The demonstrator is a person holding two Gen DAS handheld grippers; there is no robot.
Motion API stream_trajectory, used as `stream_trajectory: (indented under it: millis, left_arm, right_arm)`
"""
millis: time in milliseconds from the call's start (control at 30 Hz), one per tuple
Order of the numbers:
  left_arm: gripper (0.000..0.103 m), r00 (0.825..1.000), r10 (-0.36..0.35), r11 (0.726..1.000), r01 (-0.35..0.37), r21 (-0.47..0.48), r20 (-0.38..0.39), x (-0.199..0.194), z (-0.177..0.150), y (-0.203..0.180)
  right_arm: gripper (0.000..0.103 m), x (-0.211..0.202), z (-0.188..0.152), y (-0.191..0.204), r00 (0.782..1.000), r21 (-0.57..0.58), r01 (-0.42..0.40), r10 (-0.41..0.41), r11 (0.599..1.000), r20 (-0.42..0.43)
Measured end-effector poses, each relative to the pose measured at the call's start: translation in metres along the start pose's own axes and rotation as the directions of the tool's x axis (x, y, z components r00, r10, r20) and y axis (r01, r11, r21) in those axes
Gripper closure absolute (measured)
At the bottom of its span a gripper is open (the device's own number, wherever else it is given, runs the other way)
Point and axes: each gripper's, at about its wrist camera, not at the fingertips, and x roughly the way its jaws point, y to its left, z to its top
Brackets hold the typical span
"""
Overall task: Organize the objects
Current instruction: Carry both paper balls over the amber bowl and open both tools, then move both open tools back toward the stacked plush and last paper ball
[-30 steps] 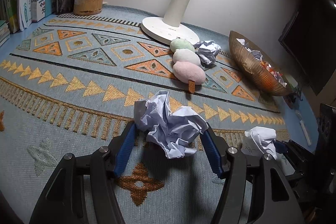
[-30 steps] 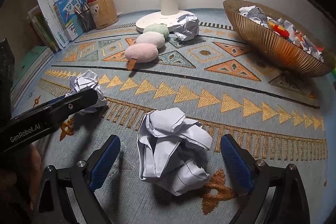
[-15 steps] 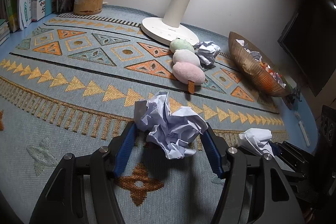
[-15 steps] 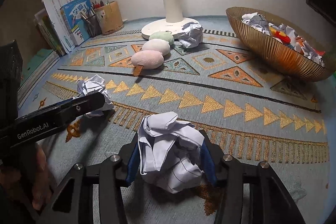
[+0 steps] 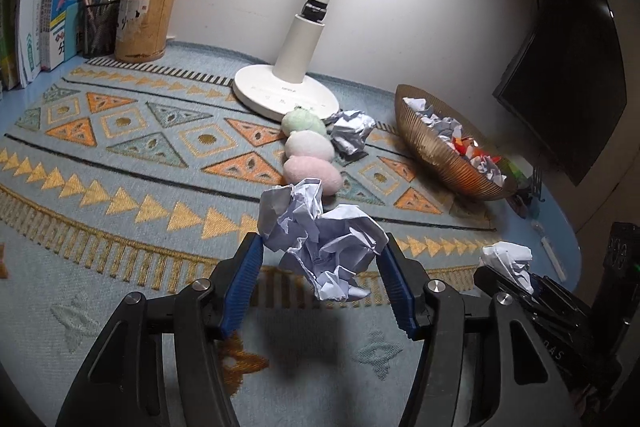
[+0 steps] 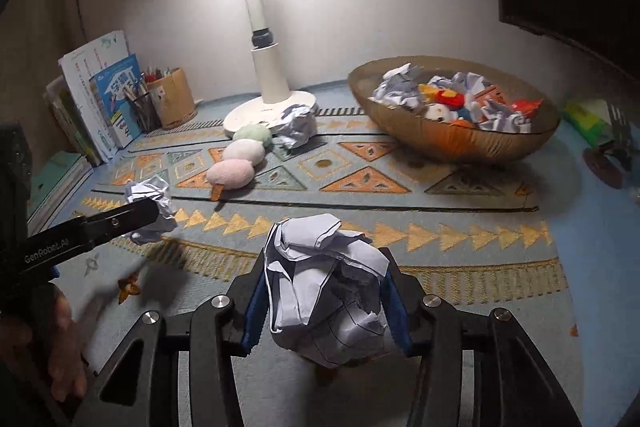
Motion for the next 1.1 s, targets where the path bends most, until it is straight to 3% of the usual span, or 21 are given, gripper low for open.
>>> stream_trajectory:
  millis: [100,233,333,467,500,567,633,800,933,1000,1067,1100]
  left_arm:
    - [0.047,0.998,-0.05,0.997,0.048,0.059,0.03,0.004,0.022,-0.036]
    - [0.047,0.995,-0.094,0.983,0.087,0.163,0.04,0.034,0.051,-0.092]
    - [0.047,0.993,-0.118,0.975,0.11,0.193,0.029,0.069,0.07,-0.123]
    - [0.046,0.988,-0.152,0.967,0.145,0.211,0.017,0.11,0.088,-0.154]
    - [0.045,0.988,-0.155,0.964,0.145,0.223,0.026,0.118,0.09,-0.161]
    - [0.023,0.987,-0.153,0.962,0.14,0.236,0.038,0.127,0.093,-0.169]
    - [0.017,0.99,-0.132,0.964,0.117,0.239,0.049,0.127,0.094,-0.169]
    - [0.017,0.99,-0.123,0.968,0.106,0.225,0.062,0.086,0.08,-0.139]
    - [0.017,0.994,-0.068,0.984,0.052,0.172,0.089,0.035,0.06,-0.099]
    - [0.016,0.993,-0.029,0.993,0.015,0.121,0.114,0.01,0.049,-0.074]
    - [0.0,0.991,0.006,0.998,-0.014,0.066,0.13,-0.009,0.037,-0.048]
    - [0.001,0.99,0.018,0.999,-0.024,0.042,0.138,-0.016,0.029,-0.035]
  right_arm:
    - [0.054,-0.016,0.037,-0.042,0.999,0.118,-0.027,0.022,0.993,0.044]
    - [0.054,-0.022,0.088,-0.084,0.996,0.186,0.026,-0.042,0.982,0.083]
    - [0.054,-0.01,0.121,-0.111,0.991,0.214,0.092,-0.111,0.973,0.078]
    - [0.051,0.022,0.154,-0.137,0.993,0.229,0.099,-0.111,0.968,0.041]
    - [0.043,0.031,0.158,-0.141,0.993,0.224,0.108,-0.117,0.969,0.026]
    - [0.035,0.037,0.161,-0.149,0.986,0.225,0.159,-0.165,0.961,0.009]
    - [0.035,0.035,0.155,-0.152,0.985,0.228,0.164,-0.171,0.96,0.009]
    - [0.035,0.017,0.127,-0.127,0.991,0.164,0.131,-0.133,0.978,0.0]
    - [0.033,-0.002,0.108,-0.083,1.0,0.146,0.015,-0.013,0.989,-0.017]
    - [0.023,-0.008,0.096,-0.057,0.998,0.142,-0.041,0.046,0.989,-0.031]
    - [0.012,-0.01,0.076,-0.032,0.995,0.134,-0.089,0.095,0.987,-0.037]
    - [0.009,-0.009,0.061,-0.021,0.993,0.125,-0.109,0.115,0.986,-0.037]
